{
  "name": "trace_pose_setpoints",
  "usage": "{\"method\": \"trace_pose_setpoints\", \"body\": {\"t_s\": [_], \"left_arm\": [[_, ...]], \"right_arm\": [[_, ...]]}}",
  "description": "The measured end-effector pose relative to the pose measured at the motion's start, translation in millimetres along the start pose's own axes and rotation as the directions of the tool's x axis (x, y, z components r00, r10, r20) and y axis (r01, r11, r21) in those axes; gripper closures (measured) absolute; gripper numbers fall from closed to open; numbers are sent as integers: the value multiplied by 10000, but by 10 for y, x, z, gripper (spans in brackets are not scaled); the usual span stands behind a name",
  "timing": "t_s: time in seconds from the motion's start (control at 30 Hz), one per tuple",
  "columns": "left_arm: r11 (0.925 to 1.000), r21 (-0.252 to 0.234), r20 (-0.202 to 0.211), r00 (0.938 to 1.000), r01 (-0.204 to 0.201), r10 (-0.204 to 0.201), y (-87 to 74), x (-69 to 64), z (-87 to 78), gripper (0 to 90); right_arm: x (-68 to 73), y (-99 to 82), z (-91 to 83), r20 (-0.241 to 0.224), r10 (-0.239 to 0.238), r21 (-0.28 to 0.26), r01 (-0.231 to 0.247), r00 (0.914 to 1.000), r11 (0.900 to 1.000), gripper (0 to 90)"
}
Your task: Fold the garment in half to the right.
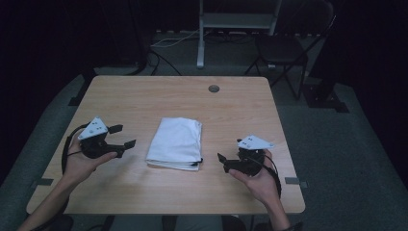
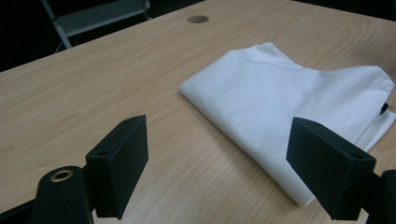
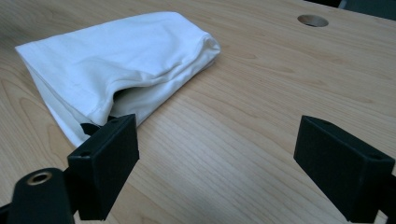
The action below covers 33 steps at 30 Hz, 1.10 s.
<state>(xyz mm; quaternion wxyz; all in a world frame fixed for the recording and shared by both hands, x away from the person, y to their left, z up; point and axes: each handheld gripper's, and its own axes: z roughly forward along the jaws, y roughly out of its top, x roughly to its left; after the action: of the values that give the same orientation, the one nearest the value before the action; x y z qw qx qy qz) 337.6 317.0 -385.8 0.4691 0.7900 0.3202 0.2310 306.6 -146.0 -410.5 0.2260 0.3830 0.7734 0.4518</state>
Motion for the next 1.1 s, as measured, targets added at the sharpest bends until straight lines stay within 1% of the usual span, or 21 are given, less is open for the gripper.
{"method": "trace_pose_setpoints", "body": {"t_s": [0.03,0.07,0.1,0.27,0.4,0.5,0.63,0.7,0.8,0.87,0.97,1.1], "left_arm": [[10000,8,-42,10000,-8,8,-18,10,-21,205],[10000,-9,-72,10000,68,-68,-37,13,-39,205],[10000,-12,-113,9999,36,-36,-54,21,-58,204],[9997,-109,-235,9994,232,-235,-132,40,-145,205],[9988,-282,-341,9985,409,-419,-192,47,-211,204],[9983,-311,-391,9980,485,-497,-246,38,-247,205],[9979,-313,-459,9972,573,-587,-325,47,-304,204],[9971,-372,-527,9963,659,-678,-358,60,-346,204],[9959,-496,-681,9946,753,-786,-412,82,-417,205],[9960,-485,-768,9939,756,-792,-457,94,-460,205],[9947,-526,-846,9921,888,-931,-533,103,-505,204],[9934,-546,-979,9895,1011,-1061,-616,127,-560,205]], "right_arm": [[-4,-5,-5,15,16,-26,-16,10000,10000,133],[-12,-10,-12,41,-11,-19,11,10000,10000,133],[-16,-15,-19,64,-5,-16,5,10000,10000,133],[-34,-40,-57,164,-7,12,7,9999,10000,133],[-47,-63,-100,272,-15,-28,16,9996,10000,133],[-57,-78,-140,355,-63,-56,65,9993,10000,133],[-75,-99,-201,490,4,-139,3,9988,9999,133],[-82,-114,-232,561,75,-166,-65,9984,9998,133],[-104,-146,-273,671,59,-189,-47,9977,9998,133],[-114,-169,-294,730,94,-180,-81,9973,9998,133],[-131,-211,-331,847,188,-233,-169,9962,9996,133],[-138,-272,-359,951,278,-171,-263,9951,9995,133]]}}
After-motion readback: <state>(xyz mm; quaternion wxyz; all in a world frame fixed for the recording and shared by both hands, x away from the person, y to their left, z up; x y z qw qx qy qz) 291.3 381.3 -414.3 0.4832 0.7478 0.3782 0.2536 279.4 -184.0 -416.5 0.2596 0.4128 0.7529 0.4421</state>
